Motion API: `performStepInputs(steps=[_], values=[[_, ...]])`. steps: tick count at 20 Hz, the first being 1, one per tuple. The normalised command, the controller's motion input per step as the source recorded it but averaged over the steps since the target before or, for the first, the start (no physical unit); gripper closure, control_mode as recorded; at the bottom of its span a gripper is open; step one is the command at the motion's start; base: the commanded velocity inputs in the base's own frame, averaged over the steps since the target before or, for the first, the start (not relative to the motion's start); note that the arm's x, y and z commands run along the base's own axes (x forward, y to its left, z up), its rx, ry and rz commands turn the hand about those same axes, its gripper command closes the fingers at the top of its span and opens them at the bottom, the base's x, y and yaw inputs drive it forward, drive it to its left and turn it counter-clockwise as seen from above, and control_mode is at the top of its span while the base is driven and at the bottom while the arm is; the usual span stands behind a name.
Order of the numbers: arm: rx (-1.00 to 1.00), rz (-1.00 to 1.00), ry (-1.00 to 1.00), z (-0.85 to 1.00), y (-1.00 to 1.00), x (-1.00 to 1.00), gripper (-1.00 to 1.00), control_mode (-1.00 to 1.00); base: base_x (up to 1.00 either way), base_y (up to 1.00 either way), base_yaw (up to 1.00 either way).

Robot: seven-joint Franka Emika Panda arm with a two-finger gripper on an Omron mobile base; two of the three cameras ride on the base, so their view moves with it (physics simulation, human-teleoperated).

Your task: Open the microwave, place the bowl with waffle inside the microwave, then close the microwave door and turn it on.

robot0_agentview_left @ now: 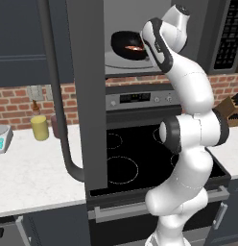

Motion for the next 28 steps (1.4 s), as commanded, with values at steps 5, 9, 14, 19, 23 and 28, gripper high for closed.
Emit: performStepInputs(steps=[5,9,14,19,23,28], values=[[0.0,0.0,0.0,0.0,0.0,0.0,-1.0,-1.0,0.0,0.0,0.0],[0.0,0.0,0.0,0.0,0.0,0.0,-1.0,-1.0,0.0,0.0,0.0],[0.0,0.0,0.0,-0.01,0.0,0.0,-1.0,-1.0,0.0,0.0,0.0],[0.0,0.0,-0.01,0.0,-0.01,-0.02,-1.0,-1.0,0.0,0.0,0.0],[0.0,0.0,-0.18,0.0,0.0,-0.25,-1.0,-1.0,0.0,0.0,0.0],[0.0,0.0,-0.28,0.0,0.0,-0.46,-1.0,-1.0,0.0,0.0,0.0]])
